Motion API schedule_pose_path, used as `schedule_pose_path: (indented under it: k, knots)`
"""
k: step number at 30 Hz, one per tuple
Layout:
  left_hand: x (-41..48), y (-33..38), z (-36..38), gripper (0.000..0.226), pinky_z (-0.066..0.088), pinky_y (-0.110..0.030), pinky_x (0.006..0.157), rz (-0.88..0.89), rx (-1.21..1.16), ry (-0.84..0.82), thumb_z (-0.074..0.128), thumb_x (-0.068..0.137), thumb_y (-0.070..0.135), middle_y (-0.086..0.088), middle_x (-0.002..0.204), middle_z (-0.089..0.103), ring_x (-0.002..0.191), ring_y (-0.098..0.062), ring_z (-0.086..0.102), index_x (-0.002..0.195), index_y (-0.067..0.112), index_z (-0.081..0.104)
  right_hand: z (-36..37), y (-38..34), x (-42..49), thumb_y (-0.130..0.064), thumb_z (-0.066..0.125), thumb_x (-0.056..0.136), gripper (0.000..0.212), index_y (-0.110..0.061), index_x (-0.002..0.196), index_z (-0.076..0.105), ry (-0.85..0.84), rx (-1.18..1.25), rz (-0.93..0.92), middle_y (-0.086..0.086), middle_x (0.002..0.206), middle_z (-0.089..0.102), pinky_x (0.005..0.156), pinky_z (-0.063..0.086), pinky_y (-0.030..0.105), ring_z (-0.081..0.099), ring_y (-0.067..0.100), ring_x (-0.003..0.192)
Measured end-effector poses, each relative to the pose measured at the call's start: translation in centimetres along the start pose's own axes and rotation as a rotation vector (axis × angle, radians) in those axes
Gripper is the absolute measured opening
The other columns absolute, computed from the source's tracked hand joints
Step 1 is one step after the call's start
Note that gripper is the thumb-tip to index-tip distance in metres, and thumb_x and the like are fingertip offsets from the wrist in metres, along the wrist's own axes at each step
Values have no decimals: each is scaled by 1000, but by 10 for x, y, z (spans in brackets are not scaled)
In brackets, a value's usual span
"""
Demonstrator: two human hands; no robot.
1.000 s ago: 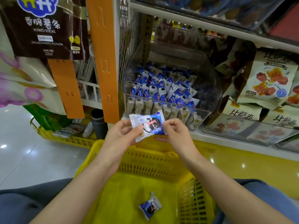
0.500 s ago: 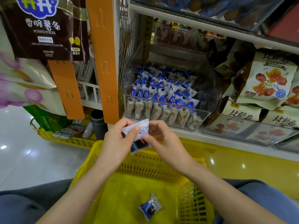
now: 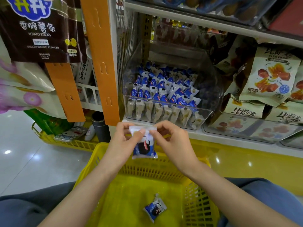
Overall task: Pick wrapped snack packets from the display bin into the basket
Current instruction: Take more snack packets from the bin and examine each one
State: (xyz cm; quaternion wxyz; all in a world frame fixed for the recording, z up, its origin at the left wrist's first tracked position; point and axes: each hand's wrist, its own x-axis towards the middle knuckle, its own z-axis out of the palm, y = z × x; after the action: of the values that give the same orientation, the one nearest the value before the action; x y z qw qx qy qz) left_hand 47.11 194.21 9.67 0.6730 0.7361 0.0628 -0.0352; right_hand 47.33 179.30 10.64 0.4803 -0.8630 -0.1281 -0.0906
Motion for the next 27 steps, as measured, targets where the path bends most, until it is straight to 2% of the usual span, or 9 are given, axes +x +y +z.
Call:
schedule_pose_path:
  k: [3, 6, 8, 10, 11, 15, 19, 24, 27]
  knots:
    - [4, -6, -2, 31, 44, -16, 67, 62, 238, 102, 66, 84, 24, 2, 100, 55, 87, -12, 55, 106, 16, 45, -3, 1, 4, -20, 61, 88, 7, -17, 82, 61, 116, 74, 96, -5, 77, 65, 70, 55, 39, 61, 8, 74]
    - [3, -8, 1, 18, 42, -9, 62, 186, 355, 84, 64, 86, 15, 8, 95, 58, 80, -5, 57, 97, 19, 51, -4, 3, 6, -22, 62, 87, 12, -24, 76, 58, 164, 90, 134, -8, 71, 64, 67, 56, 41, 61, 6, 69]
    - [2, -9, 6, 14, 47, -16, 72, 147, 244, -14, 61, 88, 14, 6, 100, 62, 85, -10, 60, 97, 22, 54, -2, 4, 5, -22, 63, 86, 14, -25, 75, 58, 163, 85, 131, -11, 66, 63, 65, 56, 33, 60, 3, 65]
    - [-1, -8, 10, 17, 50, -29, 80, 58, 105, -116, 61, 87, 17, 7, 104, 63, 92, -13, 62, 99, 28, 54, 1, 5, 4, -22, 64, 86, 12, -24, 76, 60, 146, 84, 104, -13, 66, 63, 61, 50, 18, 58, -1, 63]
    - [-3, -8, 11, 20, 50, -28, 80, 21, 43, -157, 63, 86, 17, 8, 104, 64, 93, -11, 63, 100, 29, 54, 2, 5, 4, -22, 63, 87, 9, -23, 78, 61, 119, 94, 93, -12, 68, 64, 62, 48, 15, 58, -1, 65]
    - [-4, -6, 10, 28, 53, -25, 78, -41, -22, -183, 66, 84, 11, 3, 105, 67, 94, -10, 66, 107, 25, 58, 7, 5, 3, -17, 54, 93, 12, -16, 92, 66, -42, 188, 136, -3, 86, 68, 77, 51, 27, 62, 7, 83]
    - [-3, -2, 6, 30, 56, -24, 76, -77, -77, -138, 62, 86, 9, -1, 104, 69, 92, -12, 68, 116, 15, 58, 8, 2, 5, -4, 45, 95, 26, -19, 103, 64, -118, 301, 150, -4, 100, 67, 91, 49, 26, 62, 8, 98]
    - [-1, 1, 6, 35, 56, -30, 82, -171, -241, -100, 58, 89, 9, -7, 102, 72, 90, -14, 69, 123, 7, 50, 7, 3, 7, -6, 53, 91, 21, -17, 106, 62, -168, 366, 225, 0, 105, 67, 87, 51, 23, 62, 8, 96]
    - [0, 1, 3, 27, 57, -29, 77, -196, -310, -104, 55, 90, 9, -11, 104, 70, 93, -16, 68, 116, 2, 56, 12, 6, 4, -10, 57, 90, 17, -13, 106, 62, -187, 313, 245, 5, 105, 67, 82, 52, 26, 63, 11, 91]
